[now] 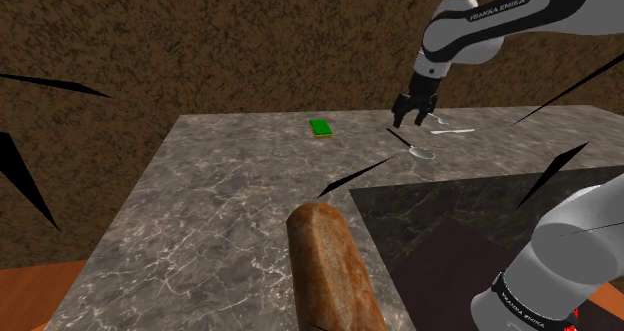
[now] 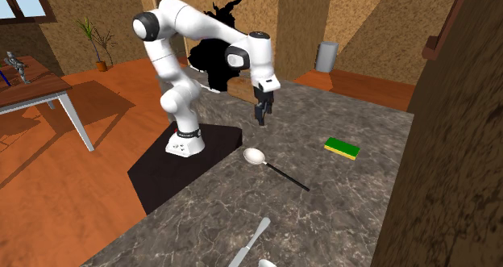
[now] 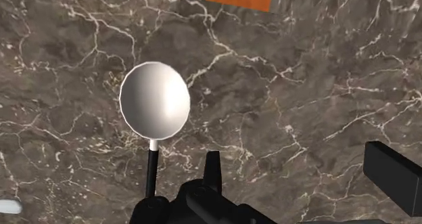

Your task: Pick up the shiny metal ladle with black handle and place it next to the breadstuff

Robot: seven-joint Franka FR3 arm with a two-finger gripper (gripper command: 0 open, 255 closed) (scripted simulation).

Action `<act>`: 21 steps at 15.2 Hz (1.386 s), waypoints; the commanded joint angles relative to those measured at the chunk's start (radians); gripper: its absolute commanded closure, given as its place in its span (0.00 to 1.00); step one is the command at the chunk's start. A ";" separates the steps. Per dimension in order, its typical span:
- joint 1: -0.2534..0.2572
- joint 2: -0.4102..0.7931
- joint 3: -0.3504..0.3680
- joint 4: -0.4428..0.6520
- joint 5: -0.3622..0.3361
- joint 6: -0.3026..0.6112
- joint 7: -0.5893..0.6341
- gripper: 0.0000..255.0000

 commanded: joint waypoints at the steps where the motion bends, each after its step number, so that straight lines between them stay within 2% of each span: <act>1: -0.014 0.051 -0.020 0.009 0.004 0.048 -0.001 0.00; 7: -0.052 0.229 -0.081 0.078 0.040 0.168 -0.019 0.00; 14: -0.101 0.438 -0.138 0.191 0.127 0.269 -0.061 0.00; 21: -0.102 0.505 -0.129 0.172 0.165 0.350 -0.087 0.00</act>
